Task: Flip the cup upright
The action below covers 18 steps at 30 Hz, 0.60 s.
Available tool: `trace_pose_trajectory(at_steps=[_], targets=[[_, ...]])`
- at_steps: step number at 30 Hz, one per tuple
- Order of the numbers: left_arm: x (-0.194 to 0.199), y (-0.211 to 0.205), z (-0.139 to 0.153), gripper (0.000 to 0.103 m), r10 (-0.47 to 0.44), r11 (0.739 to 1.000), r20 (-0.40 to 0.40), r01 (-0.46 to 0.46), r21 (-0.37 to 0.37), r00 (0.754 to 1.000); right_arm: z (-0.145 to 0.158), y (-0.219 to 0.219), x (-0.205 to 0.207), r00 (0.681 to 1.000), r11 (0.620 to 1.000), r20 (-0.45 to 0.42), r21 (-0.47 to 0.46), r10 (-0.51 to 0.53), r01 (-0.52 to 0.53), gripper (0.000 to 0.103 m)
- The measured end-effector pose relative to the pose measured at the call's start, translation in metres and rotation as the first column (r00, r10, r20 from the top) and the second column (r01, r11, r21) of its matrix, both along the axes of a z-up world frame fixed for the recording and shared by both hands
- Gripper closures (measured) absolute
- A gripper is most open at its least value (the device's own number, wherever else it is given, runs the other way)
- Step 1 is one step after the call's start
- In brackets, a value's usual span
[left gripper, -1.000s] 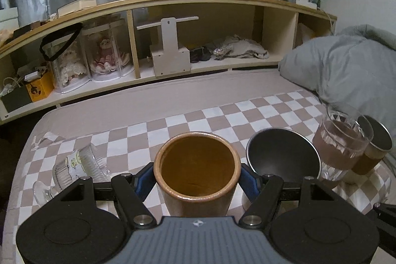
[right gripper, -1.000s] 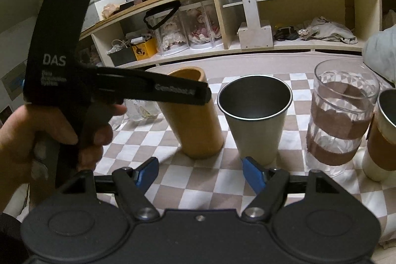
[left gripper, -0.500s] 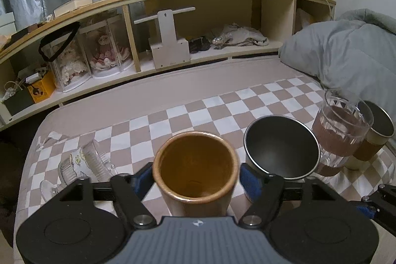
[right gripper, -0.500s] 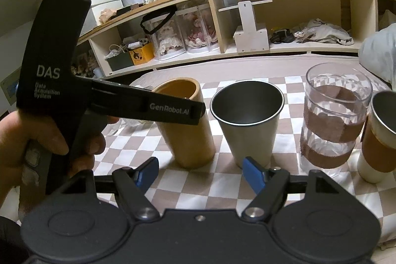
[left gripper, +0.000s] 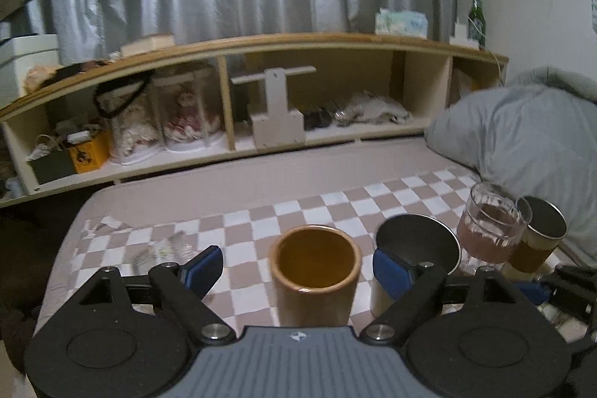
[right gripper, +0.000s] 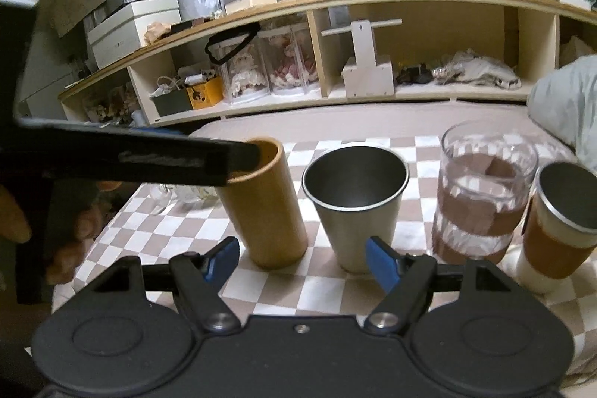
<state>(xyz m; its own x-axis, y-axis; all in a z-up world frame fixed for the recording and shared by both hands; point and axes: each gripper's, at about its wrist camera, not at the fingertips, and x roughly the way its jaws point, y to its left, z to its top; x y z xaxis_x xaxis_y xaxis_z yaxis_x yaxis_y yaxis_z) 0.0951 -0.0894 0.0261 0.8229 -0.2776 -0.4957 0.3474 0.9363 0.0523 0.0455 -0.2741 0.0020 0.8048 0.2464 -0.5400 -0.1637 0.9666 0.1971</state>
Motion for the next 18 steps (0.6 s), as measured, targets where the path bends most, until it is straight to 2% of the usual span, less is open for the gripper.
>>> trace_pose_trajectory(at_steps=[7, 12, 14, 18], targets=[[-0.034, 0.032, 0.006, 0.014, 0.072, 0.997, 0.073, -0.071, -0.02, 0.995, 0.017, 0.001, -0.015, 0.997, 0.999, 0.082, -0.035, -0.001, 0.004, 0.026], [-0.055, 0.053, 0.006, 0.009, 0.119, 0.992, 0.097, -0.114, -0.056, 0.988, 0.025, 0.006, -0.024, 0.992, 0.998, 0.124, -0.064, 0.001, 0.007, 0.022], [-0.063, 0.06, 0.005, 0.003, 0.13, 0.99, 0.103, -0.124, -0.067, 0.986, 0.028, 0.009, -0.028, 0.99, 0.997, 0.14, -0.073, -0.001, 0.011, 0.022], [-0.075, 0.069, 0.002, 0.001, 0.154, 0.987, 0.122, -0.148, -0.063, 0.98, 0.034, 0.014, -0.034, 0.986, 0.996, 0.167, -0.093, 0.002, 0.014, 0.02]])
